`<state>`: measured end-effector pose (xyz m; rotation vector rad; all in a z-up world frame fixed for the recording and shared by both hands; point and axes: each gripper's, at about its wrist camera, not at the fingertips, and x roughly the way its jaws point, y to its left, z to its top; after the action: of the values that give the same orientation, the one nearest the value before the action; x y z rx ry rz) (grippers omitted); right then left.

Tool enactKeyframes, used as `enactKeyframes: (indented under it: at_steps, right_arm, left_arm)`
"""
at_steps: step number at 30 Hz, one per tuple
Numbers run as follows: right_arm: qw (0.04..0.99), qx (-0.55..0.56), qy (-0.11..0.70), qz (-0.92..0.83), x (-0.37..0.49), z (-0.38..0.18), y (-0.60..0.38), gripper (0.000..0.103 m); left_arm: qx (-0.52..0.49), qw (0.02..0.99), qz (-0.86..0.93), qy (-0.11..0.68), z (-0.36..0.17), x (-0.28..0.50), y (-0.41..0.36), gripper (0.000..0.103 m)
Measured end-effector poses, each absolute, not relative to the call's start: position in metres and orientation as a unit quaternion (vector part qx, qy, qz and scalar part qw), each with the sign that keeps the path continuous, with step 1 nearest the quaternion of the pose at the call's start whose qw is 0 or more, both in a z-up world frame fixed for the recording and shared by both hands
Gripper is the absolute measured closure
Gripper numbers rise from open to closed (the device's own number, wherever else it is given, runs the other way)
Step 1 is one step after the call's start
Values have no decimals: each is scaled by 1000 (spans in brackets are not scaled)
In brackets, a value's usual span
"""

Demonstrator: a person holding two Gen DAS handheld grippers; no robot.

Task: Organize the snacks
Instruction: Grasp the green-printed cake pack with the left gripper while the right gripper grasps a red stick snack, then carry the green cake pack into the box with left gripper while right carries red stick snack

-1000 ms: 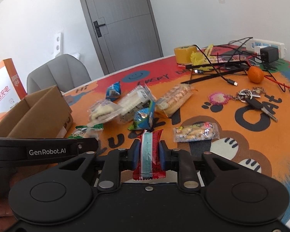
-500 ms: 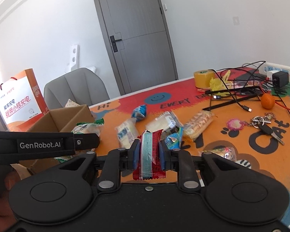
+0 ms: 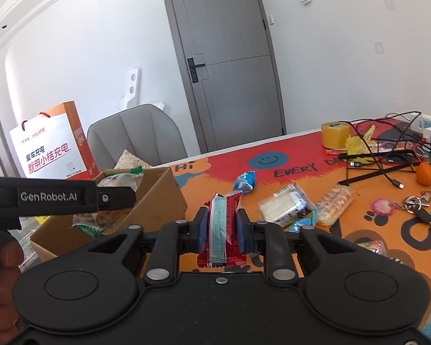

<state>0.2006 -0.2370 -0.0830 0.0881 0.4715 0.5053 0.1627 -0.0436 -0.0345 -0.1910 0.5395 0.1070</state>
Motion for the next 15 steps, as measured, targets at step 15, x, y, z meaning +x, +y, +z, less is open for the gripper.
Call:
enactKeyframes:
  at_steps: [15]
  right_arm:
    - [937, 18, 218, 271, 208, -70, -186, 81]
  left_arm:
    - [-143, 945, 103, 275, -48, 157, 30, 55]
